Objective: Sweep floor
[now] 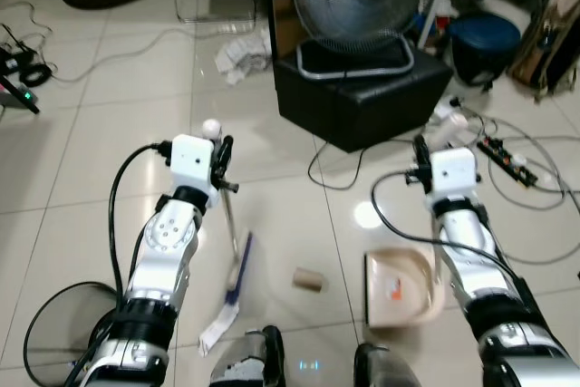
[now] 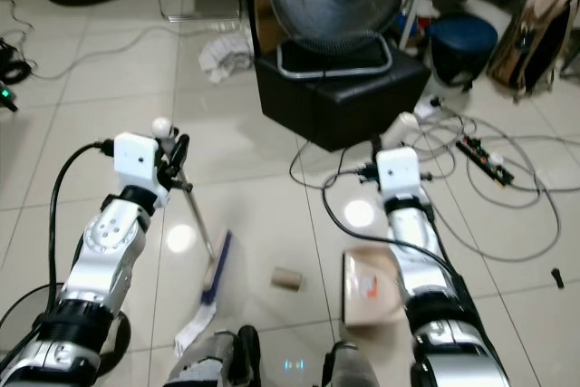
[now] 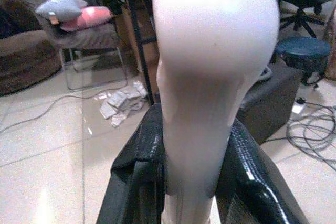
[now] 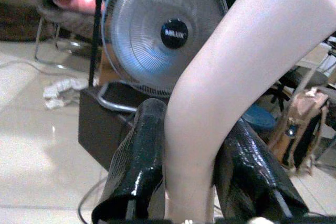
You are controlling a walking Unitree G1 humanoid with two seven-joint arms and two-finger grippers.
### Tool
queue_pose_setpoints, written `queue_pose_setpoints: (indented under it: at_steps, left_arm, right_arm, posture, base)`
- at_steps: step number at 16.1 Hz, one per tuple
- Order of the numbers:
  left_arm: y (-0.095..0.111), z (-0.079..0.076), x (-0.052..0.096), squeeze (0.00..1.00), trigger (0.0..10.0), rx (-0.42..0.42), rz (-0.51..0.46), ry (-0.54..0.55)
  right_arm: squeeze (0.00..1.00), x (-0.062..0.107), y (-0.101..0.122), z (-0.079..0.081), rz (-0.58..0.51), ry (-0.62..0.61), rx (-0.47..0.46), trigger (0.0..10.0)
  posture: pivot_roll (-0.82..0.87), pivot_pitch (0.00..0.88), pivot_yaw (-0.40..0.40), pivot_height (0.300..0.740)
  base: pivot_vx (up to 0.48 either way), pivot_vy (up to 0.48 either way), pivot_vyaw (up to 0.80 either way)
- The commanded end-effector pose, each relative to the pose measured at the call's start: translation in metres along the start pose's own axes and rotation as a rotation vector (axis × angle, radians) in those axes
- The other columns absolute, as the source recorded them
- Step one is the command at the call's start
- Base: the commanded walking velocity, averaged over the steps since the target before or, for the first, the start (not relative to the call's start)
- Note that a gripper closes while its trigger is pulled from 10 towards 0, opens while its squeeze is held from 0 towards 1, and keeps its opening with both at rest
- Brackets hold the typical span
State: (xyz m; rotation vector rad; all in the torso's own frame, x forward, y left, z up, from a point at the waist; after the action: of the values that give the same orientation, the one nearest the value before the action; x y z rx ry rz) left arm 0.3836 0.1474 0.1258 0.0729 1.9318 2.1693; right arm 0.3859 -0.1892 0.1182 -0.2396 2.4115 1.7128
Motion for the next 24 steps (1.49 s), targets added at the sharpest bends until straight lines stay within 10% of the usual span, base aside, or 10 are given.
queue_pose_setpoints:
  at_steps: [1,14,24]
  left_arm:
    - [0.001,0.002,0.002,0.0,10.0,-0.006,-0.014,-0.007]
    - [-0.009,-0.03,-0.01,0.0,10.0,0.12,0.015,-0.043]
    - [-0.013,-0.017,0.006,0.0,10.0,0.078,0.037,-0.042]
  right_arm:
    - [0.0,-0.001,0.008,0.006,-0.047,0.0,-0.016,10.0]
    - [0.0,0.004,0.005,0.054,-0.032,0.05,-0.111,10.0]
    - [0.0,0.017,-0.008,0.054,-0.005,0.031,-0.043,10.0]
  posture:
    - [0.11,0.209,0.104,0.74]
    - [0.12,0.204,0.1,0.74]
    - [0.17,0.294,0.125,0.74]
  base:
    - [0.0,0.0,0.0]
    - [0.0,0.0,0.0]
    - [0.0,0.0,0.0]
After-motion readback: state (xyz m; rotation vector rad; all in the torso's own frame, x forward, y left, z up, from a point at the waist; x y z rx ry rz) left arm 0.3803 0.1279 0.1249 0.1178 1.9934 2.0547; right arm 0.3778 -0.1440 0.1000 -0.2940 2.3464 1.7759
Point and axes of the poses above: a point about 5 cm out from each wrist's last joint towards the gripper, its own x axis pointing back from the gripper into the wrist, its own y axis along the axis of the wrist's last joint, z = x × y, the point moved 6 cm from there along -x, pointing out of the wrist towards the gripper, and after that the axes turned 1 degree about x, right-handed, at the moved point
